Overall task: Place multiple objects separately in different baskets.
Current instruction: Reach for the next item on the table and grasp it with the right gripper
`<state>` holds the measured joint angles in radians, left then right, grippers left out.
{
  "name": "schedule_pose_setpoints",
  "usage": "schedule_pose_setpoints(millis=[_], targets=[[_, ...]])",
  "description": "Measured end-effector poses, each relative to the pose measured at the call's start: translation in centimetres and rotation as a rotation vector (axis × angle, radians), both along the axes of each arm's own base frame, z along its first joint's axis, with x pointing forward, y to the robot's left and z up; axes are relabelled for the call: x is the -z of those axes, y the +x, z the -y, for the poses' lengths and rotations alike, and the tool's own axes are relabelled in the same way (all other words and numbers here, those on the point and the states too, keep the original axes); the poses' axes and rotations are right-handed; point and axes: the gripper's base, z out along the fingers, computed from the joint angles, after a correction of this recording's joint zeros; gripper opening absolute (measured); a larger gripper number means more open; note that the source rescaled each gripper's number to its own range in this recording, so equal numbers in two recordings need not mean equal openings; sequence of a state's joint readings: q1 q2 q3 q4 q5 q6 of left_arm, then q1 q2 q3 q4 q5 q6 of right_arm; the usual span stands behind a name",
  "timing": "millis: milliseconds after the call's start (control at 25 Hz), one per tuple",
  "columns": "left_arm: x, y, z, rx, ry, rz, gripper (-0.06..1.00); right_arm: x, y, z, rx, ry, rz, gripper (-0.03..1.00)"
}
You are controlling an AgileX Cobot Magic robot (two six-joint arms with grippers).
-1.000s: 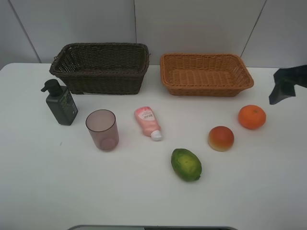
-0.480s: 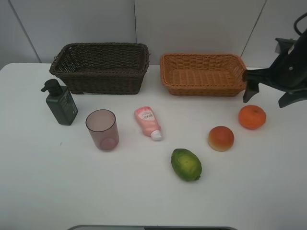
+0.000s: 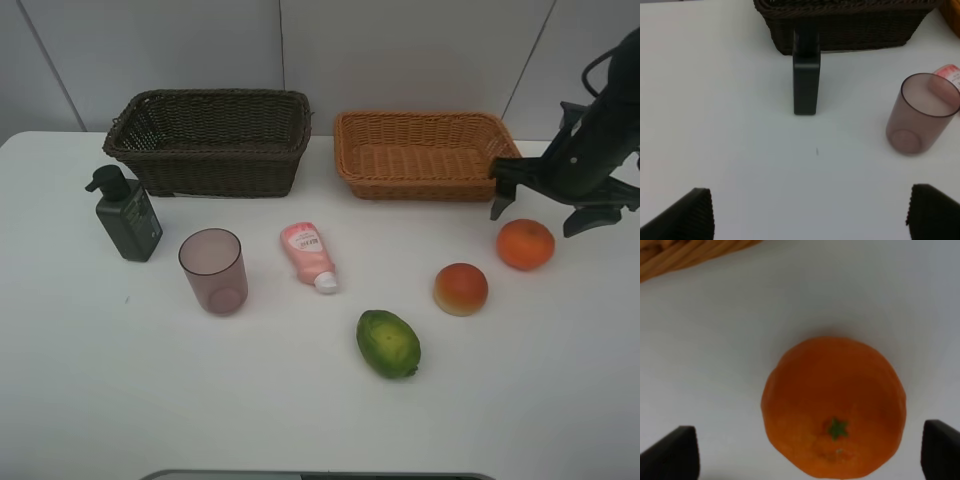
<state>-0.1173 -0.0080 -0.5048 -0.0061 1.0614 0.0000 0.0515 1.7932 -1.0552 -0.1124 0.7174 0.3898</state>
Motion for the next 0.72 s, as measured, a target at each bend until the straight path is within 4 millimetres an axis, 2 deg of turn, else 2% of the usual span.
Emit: schedule_pose_setpoints(millis=[240,720], targets=[[0.0,0.0,0.0,0.0,0.0,0.0,0.99,2.0,0.8,0.1,0.021,-0.007,-0.009,0.96],[0.0,0.0,0.0,0.0,0.0,0.0,0.99,2.3,1.3,0.2,0.03,-0.025,0.005,0.99]])
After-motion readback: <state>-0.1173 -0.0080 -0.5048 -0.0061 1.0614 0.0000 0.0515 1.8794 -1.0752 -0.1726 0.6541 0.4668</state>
